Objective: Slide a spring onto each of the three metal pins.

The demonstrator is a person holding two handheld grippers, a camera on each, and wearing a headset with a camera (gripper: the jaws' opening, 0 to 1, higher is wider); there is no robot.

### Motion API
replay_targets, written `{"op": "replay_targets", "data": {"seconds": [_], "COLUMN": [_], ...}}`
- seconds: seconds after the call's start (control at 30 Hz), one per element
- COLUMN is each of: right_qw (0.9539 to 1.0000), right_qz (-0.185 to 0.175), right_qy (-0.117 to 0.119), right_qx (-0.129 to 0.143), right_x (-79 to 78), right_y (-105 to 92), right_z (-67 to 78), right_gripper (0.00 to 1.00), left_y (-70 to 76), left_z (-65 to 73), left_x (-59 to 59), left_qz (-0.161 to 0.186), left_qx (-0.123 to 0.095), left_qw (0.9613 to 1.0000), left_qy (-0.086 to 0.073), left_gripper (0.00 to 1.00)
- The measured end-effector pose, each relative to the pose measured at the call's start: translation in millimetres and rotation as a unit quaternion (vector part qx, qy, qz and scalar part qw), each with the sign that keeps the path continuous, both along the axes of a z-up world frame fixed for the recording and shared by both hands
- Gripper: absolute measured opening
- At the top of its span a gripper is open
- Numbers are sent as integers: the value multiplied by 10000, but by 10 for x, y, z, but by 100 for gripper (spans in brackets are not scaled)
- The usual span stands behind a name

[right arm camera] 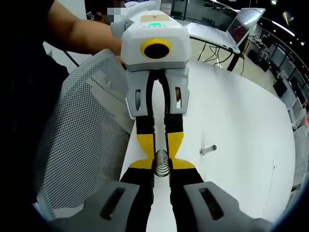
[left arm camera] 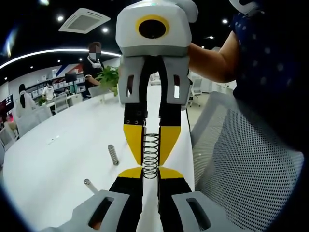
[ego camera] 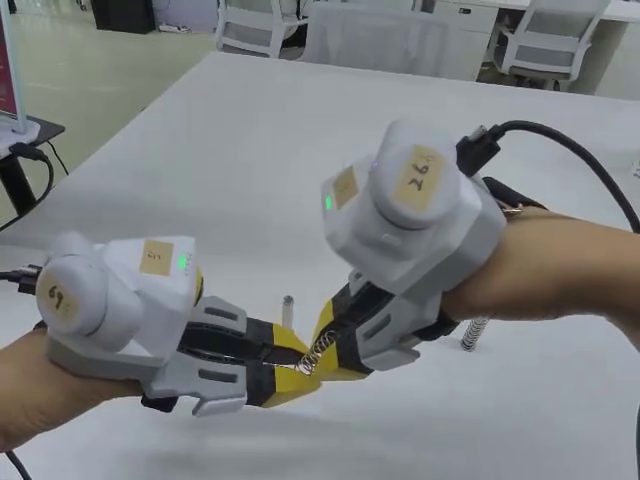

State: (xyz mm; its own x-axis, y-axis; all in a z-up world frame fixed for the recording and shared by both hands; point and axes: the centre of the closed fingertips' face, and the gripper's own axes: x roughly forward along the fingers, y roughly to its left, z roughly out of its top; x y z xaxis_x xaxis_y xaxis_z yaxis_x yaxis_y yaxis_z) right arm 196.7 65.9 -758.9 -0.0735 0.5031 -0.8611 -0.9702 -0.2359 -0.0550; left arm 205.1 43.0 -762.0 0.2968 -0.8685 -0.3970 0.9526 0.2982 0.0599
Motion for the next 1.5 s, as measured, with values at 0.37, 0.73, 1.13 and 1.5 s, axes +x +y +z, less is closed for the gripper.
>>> {"op": "replay_targets", "data": {"seconds": [0.37,0.73,1.13,1.5], "right_qw": [10000,9999,9999,9998], "right_qz": [36,55,69,1], "right_qy": [-43,-64,-83,-94], "right_qx": [-27,-82,-121,-200], "right_x": [-2,8,18,77], "right_y": [44,47,46,-8], "right_z": [22,4,-9,-41], "right_gripper": [9,9,9,9], "left_y": [14,29,103,223], "left_z": [4,-15,-59,-94], "left_x": [10,26,52,103], "left_qz": [18,60,192,501], "left_qx": [-32,-37,-30,-81], "left_qw": [10000,10000,9997,9983], "left_qy": [-12,40,154,280], "left_gripper": [3,3,9,18]}}
